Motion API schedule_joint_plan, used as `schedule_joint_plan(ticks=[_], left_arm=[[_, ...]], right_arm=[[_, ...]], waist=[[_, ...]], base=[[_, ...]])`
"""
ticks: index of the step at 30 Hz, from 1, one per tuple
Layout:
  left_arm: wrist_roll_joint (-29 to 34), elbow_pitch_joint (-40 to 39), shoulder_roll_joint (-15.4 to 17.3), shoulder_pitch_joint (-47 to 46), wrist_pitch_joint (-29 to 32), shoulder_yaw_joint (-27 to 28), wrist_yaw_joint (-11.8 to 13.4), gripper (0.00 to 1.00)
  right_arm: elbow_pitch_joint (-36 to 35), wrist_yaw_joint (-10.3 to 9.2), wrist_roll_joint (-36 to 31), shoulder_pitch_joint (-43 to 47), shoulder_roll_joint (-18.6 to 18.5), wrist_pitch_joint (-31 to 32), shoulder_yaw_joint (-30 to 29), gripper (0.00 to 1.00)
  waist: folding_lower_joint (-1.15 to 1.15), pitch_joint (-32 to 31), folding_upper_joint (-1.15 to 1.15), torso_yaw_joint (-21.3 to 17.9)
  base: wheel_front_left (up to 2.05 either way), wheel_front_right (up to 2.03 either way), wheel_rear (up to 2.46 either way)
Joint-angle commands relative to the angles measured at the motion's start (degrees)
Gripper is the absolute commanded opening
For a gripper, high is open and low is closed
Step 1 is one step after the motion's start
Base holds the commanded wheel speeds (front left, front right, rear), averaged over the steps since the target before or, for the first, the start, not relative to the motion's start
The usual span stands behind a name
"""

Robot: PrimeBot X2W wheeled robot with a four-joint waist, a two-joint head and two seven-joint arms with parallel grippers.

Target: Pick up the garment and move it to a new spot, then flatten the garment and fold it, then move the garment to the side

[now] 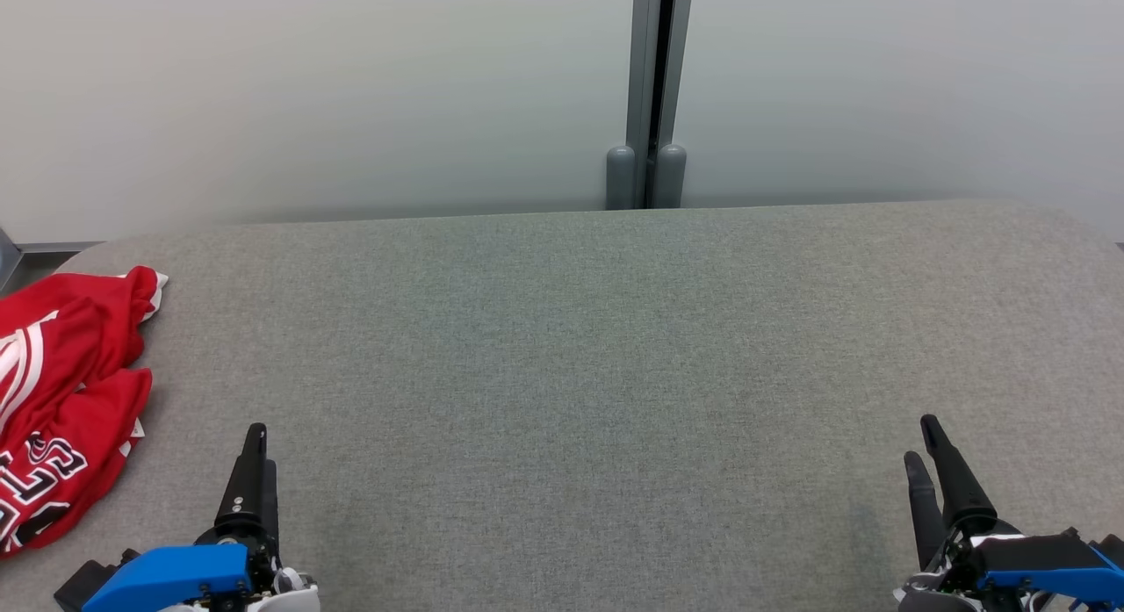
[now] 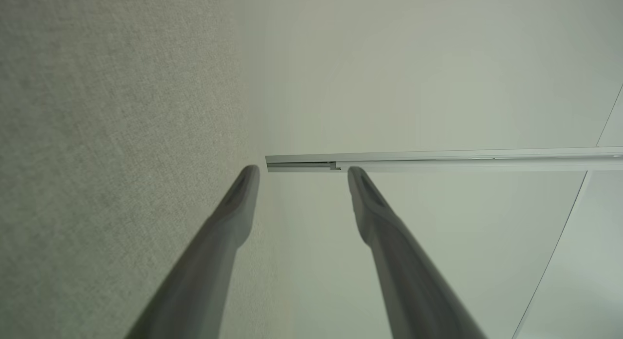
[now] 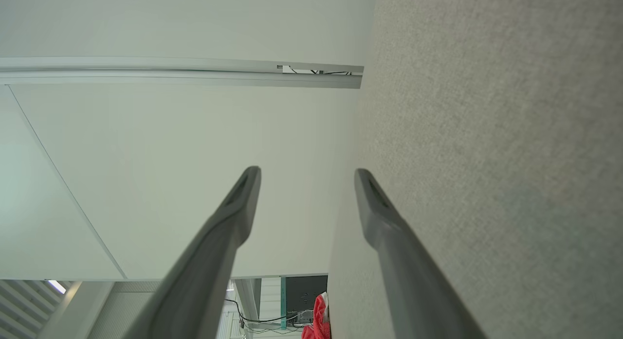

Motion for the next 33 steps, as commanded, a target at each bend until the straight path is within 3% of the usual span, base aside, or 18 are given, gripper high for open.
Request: schedule_joint_plan(ticks=[1,18,33], left_arm=[[2.57,-1.39,0.41,-1.29,-0.82,-0.4,0.55,1.0],[22.72,-2.65,1.24,-1.05,-5.1,-4.14,3.07,1.0],[37.1,-3.29,2.43,-1.15,-8.06,-7.35,3.69,1.0]], right_arm=[[-1.17,0.03,-2.46,-1.12,-0.2,-0.79,0.18,1.0],[-2.78,0.05,-23.76,-1.01,-0.37,-5.05,-0.18,1.0],[-2.94,0.07,-37.34,-1.02,-0.5,-8.0,0.07,1.0]], waist=[[0.0,0.03,0.0,0.01],[0.0,0.28,0.0,0.18],[0.0,0.36,0.0,0.32]], base=[[0.0,0.0,0.0],[0.0,0.0,0.0],[0.0,0.0,0.0]])
